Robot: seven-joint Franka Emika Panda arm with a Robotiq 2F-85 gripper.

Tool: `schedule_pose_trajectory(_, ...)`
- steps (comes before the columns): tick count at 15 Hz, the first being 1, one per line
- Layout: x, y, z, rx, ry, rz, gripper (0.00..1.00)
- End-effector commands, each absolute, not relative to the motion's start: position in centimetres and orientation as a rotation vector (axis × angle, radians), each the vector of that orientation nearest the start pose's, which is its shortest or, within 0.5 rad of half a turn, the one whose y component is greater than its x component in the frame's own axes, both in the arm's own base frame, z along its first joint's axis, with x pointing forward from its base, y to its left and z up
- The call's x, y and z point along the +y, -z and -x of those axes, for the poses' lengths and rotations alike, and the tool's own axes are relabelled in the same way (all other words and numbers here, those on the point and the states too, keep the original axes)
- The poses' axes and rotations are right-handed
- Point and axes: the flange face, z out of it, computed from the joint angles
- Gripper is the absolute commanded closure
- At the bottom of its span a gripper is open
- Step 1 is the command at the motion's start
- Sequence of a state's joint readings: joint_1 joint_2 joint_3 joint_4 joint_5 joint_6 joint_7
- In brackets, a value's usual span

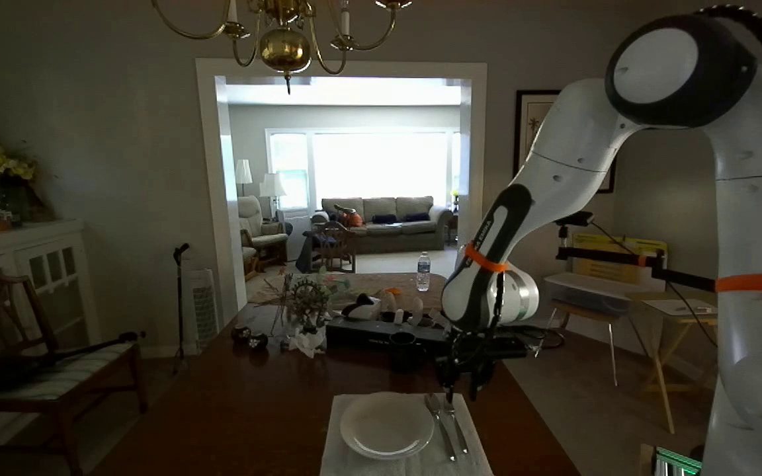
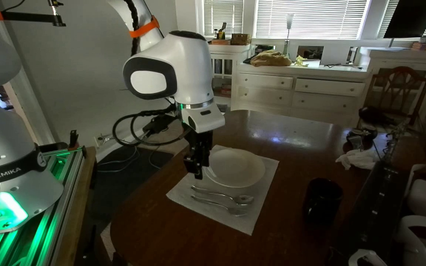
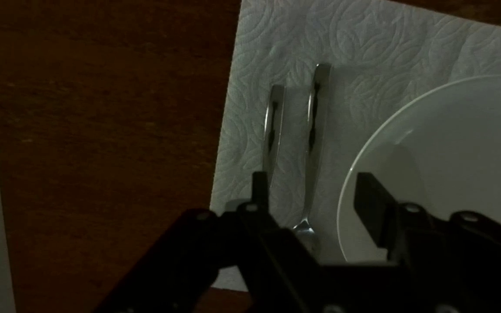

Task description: Put the spoon on the plate

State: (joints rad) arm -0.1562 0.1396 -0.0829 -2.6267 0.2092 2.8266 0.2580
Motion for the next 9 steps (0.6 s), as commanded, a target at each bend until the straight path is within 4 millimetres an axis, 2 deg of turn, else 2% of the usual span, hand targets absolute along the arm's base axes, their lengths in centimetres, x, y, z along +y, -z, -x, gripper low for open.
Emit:
schedule_pose_trajectory(1, -11.8, -17.5, -42.8, 1.064, 0.114, 2.886, 0.34)
schedule_pose_trajectory(3, -11.9, -16.3, -43.2, 1.066, 0.160, 2.882, 0.39)
schedule_pose_trajectory(6, -11.8, -14.7, -43.9, 1.062, 0.214, 2.883, 0.54)
schedule_pose_trajectory(7, -11.7, -14.2, -44.1, 1.059, 0.227, 2.881, 0.52)
schedule_pose_trajectory(9, -11.6, -13.4, -44.5, 1.055, 0.241, 2.880, 0.56)
